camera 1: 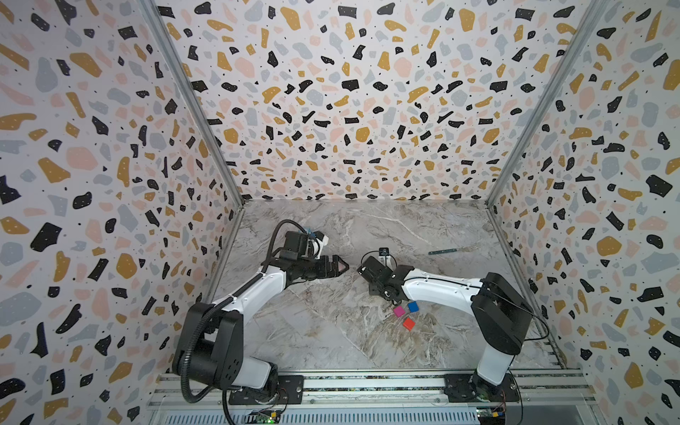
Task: Build the wood block tower
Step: 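Hold the red block pressed on the green blocks, then open the right gripper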
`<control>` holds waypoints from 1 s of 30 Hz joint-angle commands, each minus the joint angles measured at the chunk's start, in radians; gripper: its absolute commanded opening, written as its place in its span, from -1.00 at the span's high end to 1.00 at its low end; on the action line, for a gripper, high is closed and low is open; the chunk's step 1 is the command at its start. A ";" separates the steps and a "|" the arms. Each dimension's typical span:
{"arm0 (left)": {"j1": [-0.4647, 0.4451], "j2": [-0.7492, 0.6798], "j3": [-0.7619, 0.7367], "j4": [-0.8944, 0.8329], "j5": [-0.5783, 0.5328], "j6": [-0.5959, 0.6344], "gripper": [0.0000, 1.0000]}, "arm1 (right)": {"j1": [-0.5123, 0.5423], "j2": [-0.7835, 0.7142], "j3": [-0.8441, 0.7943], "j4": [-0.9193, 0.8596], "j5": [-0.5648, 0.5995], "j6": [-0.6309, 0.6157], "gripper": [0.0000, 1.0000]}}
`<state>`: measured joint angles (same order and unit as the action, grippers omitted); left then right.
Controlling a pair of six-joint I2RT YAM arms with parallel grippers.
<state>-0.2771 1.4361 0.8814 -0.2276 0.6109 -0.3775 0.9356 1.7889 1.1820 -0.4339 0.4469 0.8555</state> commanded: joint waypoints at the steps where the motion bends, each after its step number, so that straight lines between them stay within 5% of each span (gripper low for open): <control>1: -0.005 -0.012 0.007 0.003 -0.001 0.017 -0.97 | 0.006 -0.015 0.016 -0.034 0.026 0.016 0.64; 21: -0.004 -0.013 0.005 0.002 -0.003 0.017 -0.97 | 0.008 -0.008 0.017 -0.033 0.028 0.011 0.35; 30: -0.005 -0.013 0.005 0.002 -0.003 0.017 -0.97 | 0.010 -0.011 0.016 -0.033 0.030 0.011 0.00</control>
<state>-0.2771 1.4361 0.8814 -0.2279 0.6102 -0.3775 0.9401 1.7889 1.1820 -0.4416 0.4587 0.8562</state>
